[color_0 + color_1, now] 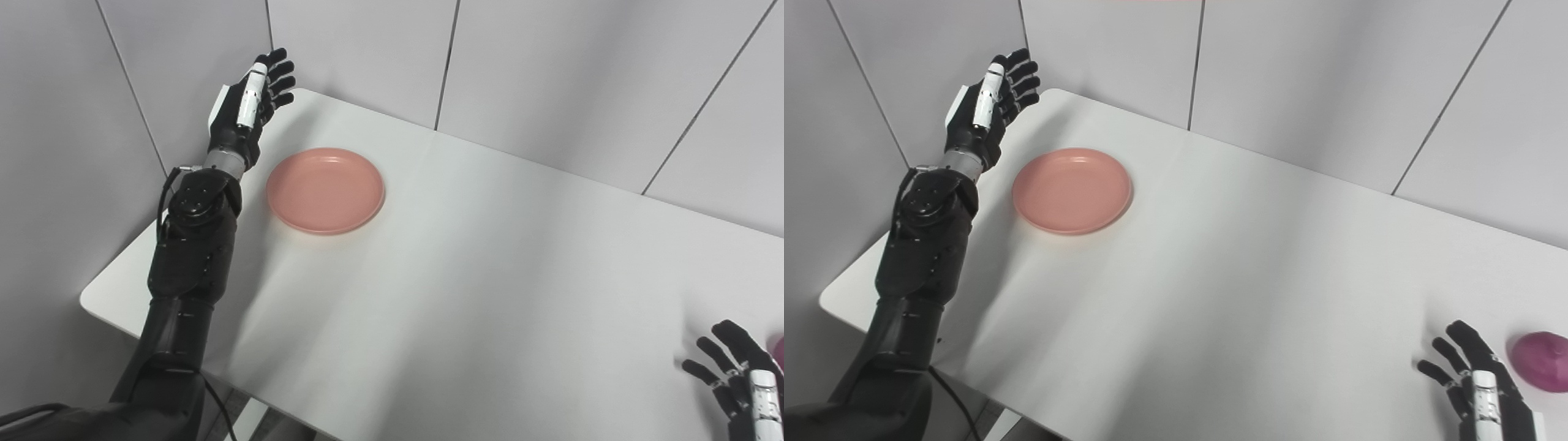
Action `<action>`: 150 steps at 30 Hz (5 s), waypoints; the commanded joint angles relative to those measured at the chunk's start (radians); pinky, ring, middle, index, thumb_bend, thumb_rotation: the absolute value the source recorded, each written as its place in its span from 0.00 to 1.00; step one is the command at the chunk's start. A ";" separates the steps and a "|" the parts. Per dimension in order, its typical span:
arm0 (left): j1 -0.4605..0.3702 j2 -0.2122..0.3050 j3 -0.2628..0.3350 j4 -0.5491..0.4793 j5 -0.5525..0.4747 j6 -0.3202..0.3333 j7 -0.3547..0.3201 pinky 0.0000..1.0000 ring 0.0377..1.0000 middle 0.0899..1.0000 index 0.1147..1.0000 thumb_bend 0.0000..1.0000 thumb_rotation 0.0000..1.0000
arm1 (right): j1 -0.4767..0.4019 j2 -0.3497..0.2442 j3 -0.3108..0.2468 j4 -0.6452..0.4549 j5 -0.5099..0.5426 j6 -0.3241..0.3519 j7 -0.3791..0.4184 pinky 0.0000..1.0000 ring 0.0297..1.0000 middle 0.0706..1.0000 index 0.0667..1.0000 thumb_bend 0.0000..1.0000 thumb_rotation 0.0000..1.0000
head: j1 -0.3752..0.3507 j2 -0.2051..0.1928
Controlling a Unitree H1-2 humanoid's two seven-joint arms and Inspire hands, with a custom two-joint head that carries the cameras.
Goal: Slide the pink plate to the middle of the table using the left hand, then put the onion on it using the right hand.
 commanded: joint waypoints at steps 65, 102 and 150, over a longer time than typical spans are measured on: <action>-0.163 0.077 0.015 0.536 -0.151 -0.195 -0.099 0.77 0.77 0.75 0.72 0.31 1.00 | -0.018 -0.010 -0.002 -0.022 -0.014 -0.032 0.008 0.49 0.71 0.75 0.69 0.90 0.72 | -0.022 0.007; -0.198 0.046 -0.040 0.551 -0.159 -0.205 -0.152 0.68 0.70 0.69 0.66 0.26 1.00 | -0.018 -0.002 -0.005 -0.032 -0.013 -0.024 0.004 0.52 0.72 0.76 0.70 0.85 0.71 | -0.036 0.016; -0.170 0.027 -0.132 0.465 -0.166 -0.035 -0.303 0.66 0.69 0.70 0.69 0.31 1.00 | -0.017 0.004 0.005 -0.040 -0.027 -0.014 -0.002 0.59 0.80 0.83 0.77 0.77 0.72 | -0.080 0.029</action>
